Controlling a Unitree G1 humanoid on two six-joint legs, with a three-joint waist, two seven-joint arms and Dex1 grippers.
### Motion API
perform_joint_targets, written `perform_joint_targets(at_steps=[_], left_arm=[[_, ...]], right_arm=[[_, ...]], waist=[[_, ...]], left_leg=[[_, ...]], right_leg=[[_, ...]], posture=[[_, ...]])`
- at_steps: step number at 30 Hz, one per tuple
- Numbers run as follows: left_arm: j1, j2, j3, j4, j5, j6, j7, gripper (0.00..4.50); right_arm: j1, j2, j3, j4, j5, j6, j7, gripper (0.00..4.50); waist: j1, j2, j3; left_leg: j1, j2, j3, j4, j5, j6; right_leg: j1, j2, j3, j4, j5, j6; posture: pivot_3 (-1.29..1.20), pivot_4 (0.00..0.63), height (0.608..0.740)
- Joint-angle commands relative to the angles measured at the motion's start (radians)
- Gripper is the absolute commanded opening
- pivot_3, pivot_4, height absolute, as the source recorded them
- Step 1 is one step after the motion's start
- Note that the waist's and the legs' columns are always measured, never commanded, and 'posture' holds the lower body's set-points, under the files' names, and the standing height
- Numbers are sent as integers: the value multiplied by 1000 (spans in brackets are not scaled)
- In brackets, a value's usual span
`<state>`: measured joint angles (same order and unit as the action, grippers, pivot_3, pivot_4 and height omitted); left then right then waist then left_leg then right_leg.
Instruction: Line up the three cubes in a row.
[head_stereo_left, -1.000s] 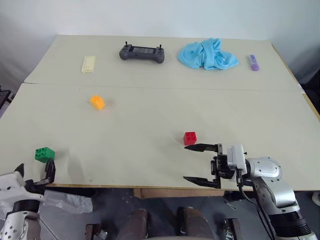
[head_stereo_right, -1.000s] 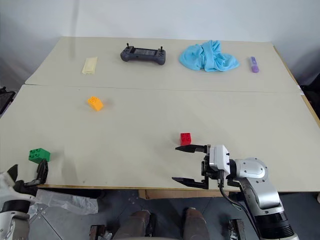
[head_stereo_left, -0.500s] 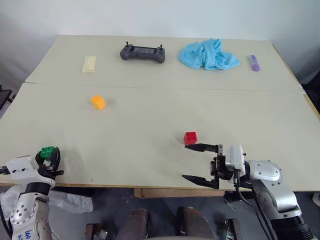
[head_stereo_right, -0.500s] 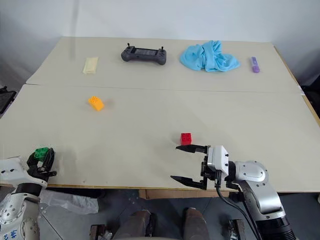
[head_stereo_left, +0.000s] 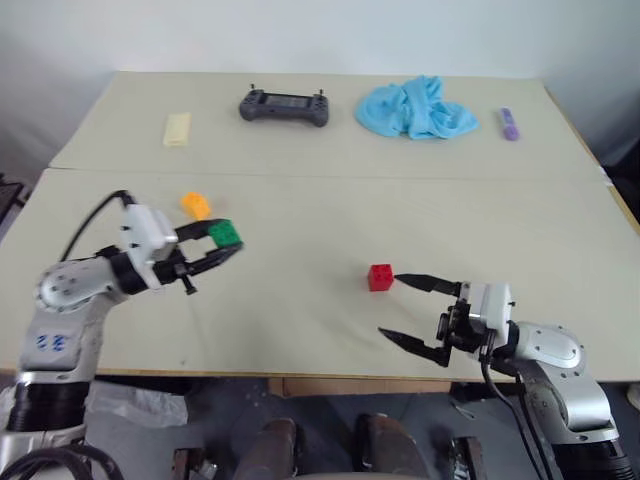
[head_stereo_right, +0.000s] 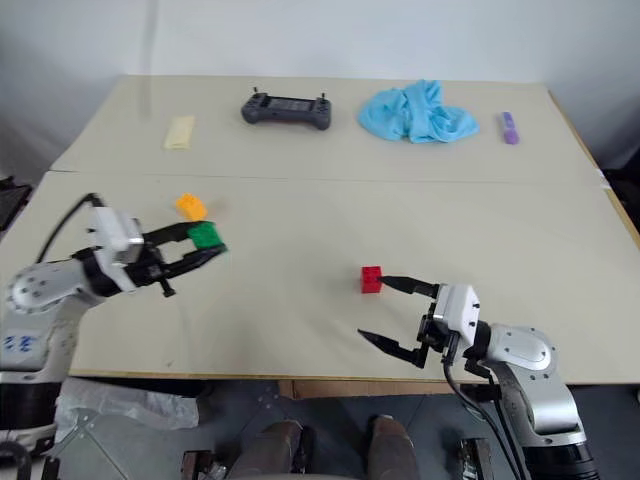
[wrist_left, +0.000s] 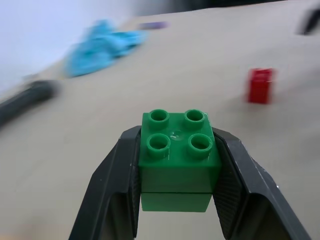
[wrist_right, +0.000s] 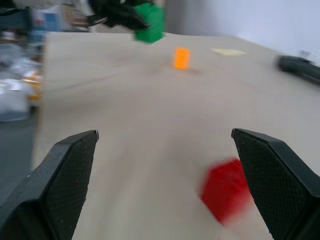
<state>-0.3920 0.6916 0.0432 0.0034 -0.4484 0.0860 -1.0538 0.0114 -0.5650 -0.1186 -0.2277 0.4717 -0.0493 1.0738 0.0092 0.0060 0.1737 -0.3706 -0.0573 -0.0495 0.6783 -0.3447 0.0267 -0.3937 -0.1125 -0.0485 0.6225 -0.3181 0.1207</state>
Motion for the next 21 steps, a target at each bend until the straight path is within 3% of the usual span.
perform_joint_targets(at_steps=[1,10,16,21], left_arm=[[-147,-43,-140,140,50,-40,-204,1503],[-445,-277,-283,696,252,-312,-318,1503],[-523,-385,-305,913,364,-481,-256,1503],[-572,-447,-262,1026,373,-486,-217,1503]], right_arm=[[26,-17,-76,10,9,-42,-19,4500],[187,-44,-247,-63,60,-19,-83,4500],[279,-45,-273,-139,84,9,-98,4500],[305,-36,-257,-170,72,11,-118,4500]], waist=[[-3,0,0],[14,-2,1],[18,-4,2],[22,-4,2]], left_leg=[[0,0,1,0,0,0],[0,-1,5,4,1,2],[-1,-1,5,4,1,3],[0,-3,5,4,2,4]], right_leg=[[0,0,-1,0,0,0],[1,4,-4,2,1,2],[1,3,-3,1,1,3],[1,2,-3,2,2,5]], posture=[[0,150,740],[0,150,740],[0,150,740],[0,150,740]])
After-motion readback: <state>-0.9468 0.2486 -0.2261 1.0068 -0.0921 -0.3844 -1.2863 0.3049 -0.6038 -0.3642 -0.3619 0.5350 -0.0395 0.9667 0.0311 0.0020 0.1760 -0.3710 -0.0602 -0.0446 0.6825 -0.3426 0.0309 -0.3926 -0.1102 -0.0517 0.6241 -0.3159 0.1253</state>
